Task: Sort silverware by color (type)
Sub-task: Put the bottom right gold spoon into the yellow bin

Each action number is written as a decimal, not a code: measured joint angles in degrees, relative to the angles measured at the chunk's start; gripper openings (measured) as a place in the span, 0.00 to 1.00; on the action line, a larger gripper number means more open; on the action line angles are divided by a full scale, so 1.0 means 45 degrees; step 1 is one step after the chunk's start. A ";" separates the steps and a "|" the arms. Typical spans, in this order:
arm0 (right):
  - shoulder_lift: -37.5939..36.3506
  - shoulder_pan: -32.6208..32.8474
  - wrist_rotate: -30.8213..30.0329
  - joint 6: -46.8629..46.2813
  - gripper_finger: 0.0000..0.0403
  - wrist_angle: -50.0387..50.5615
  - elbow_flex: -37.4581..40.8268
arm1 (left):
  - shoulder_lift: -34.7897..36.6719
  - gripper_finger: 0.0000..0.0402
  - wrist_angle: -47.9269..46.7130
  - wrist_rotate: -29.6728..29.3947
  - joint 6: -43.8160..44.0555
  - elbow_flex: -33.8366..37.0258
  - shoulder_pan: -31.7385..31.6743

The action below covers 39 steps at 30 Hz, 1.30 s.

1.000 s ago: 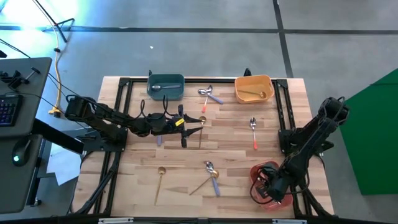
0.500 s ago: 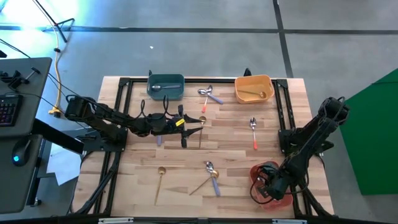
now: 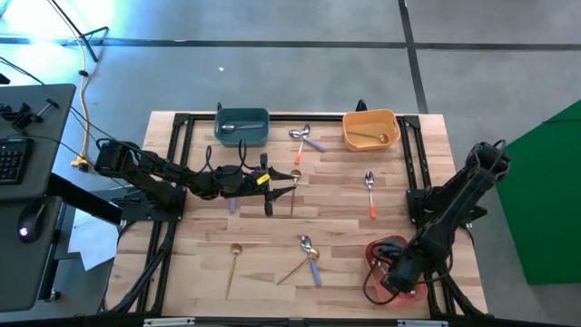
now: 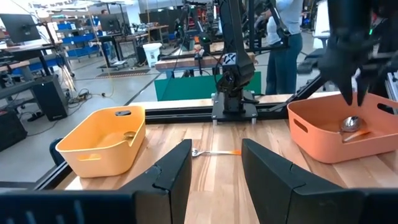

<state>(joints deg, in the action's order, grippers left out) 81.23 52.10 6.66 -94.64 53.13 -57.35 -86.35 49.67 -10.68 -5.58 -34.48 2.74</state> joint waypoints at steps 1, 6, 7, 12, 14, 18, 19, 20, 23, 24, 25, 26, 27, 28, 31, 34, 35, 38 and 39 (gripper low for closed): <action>0.0000 0.0000 -0.0495 0.0466 0.07 0.0528 -0.0327 | 0.0000 0.32 -0.0005 0.0000 0.0008 0.0000 0.0000; 0.0000 -0.0534 -0.1792 0.3935 0.02 0.1251 -0.1054 | 0.0004 0.32 -0.0008 0.0236 0.0205 0.0000 0.0000; 0.0000 -0.0740 -0.1996 0.4773 0.02 0.1252 -0.1058 | 0.0005 0.32 -0.0006 0.0344 0.0238 0.0000 0.0006; -0.0195 -0.2226 -0.2086 0.8085 0.00 0.1130 -0.0273 | 0.0002 0.32 -0.0010 0.0484 0.0473 0.0000 0.0178; -0.0473 -0.2864 -0.2038 0.9303 0.00 0.0847 0.0222 | 0.0000 0.32 -0.0006 0.0486 0.0525 0.0000 0.0299; -0.1428 -0.4131 -0.2744 1.1817 0.00 -0.0396 0.1143 | 0.0005 0.32 0.0039 0.0491 0.0534 0.0000 0.0529; -0.1778 -0.4471 -0.2880 1.2371 0.00 -0.0859 0.1405 | 0.0000 0.32 0.0057 0.0491 0.0529 0.0000 0.0570; -0.2135 -0.4837 -0.2999 1.2944 0.00 -0.1407 0.1708 | 0.0002 0.32 0.0058 0.0491 0.0533 0.0000 0.0600; -0.3287 -0.6090 -0.3268 1.4508 0.00 -0.3204 0.2831 | 0.0003 0.32 0.0073 0.0488 0.0884 0.0000 0.0597; -0.3675 -0.6537 -0.3290 1.5044 0.00 -0.4088 0.3303 | 0.0004 0.32 0.0073 0.0486 0.1095 0.0000 0.0581; -0.4028 -0.7010 -0.3284 1.5584 0.00 -0.5023 0.3790 | 0.0005 0.32 0.0071 0.0486 0.1231 0.0000 0.0556; -0.4351 -0.7478 -0.3262 1.6143 0.00 -0.6030 0.4319 | 0.0005 0.32 0.0067 0.0486 0.1308 0.0000 0.0535; -0.4628 -0.7933 -0.3199 1.6711 0.00 -0.7064 0.4841 | 0.0004 0.32 0.0051 0.0486 0.1326 0.0000 0.0506; -0.4855 -0.8386 -0.3122 1.7217 0.00 -0.8009 0.5310 | 0.0000 0.32 0.0029 0.0486 0.1331 0.0000 0.0476; -0.5323 -0.9572 -0.2909 1.8734 0.00 -1.0846 0.6608 | 0.0005 0.32 -0.0042 0.0486 0.1336 0.0000 0.0444; -0.5529 -1.0411 -0.2908 2.0289 0.00 -1.3592 0.7599 | 0.0005 0.32 -0.0058 0.0486 0.1508 0.0000 0.0359; -0.5547 -1.0638 -0.2898 2.0798 0.00 -1.4565 0.7871 | 0.0005 0.32 -0.0060 0.0490 0.1629 0.0000 0.0302; -0.5576 -1.1208 -0.2836 2.2162 0.00 -1.7340 0.8535 | 0.0005 0.29 -0.0168 0.0528 0.1903 0.0000 0.0113; -0.5576 -1.1389 -0.2716 2.2575 0.00 -1.8323 0.8749 | 0.0005 0.28 -0.0219 0.0622 0.1977 0.0000 0.0048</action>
<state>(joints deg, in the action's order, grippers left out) 56.14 0.85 -5.57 6.95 -29.33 -17.98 -86.32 48.68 -7.88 3.31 -34.48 2.96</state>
